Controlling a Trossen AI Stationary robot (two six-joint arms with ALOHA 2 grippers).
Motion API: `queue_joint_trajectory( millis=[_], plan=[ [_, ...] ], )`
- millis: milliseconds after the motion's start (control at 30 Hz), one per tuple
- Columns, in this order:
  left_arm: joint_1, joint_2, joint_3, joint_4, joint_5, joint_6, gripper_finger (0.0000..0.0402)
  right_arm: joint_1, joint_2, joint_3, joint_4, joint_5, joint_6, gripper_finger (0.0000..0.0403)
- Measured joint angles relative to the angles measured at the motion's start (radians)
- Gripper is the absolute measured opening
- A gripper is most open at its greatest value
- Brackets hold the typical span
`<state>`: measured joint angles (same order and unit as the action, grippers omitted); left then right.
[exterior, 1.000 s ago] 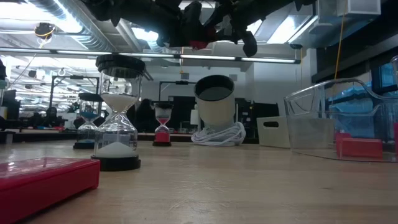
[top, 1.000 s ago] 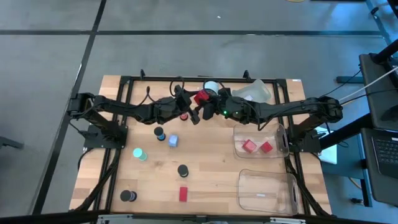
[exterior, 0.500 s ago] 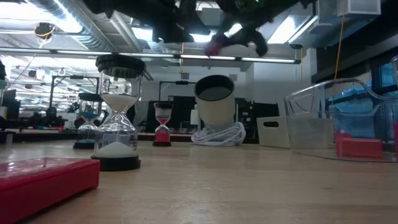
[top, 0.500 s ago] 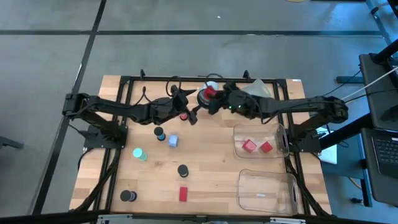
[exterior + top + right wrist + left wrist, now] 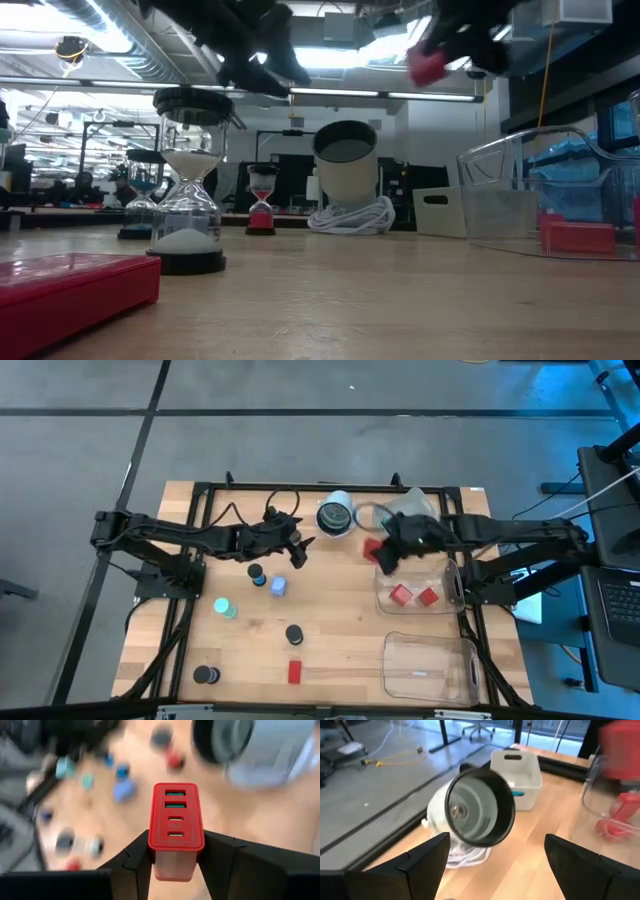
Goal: Pick & Place Office items
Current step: Put the red charger adapter into the top transparent bin
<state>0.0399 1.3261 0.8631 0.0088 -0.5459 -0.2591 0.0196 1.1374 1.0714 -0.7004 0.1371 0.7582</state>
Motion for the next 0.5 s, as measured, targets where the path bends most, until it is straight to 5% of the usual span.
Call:
queue_joint_trajectory(
  millis=[500],
  plan=[
    [0.000,0.005,0.000,-0.077,-0.012,-0.084,0.0322,0.249,0.018,0.000,-0.557,-0.051,0.405,0.0129]
  ],
)
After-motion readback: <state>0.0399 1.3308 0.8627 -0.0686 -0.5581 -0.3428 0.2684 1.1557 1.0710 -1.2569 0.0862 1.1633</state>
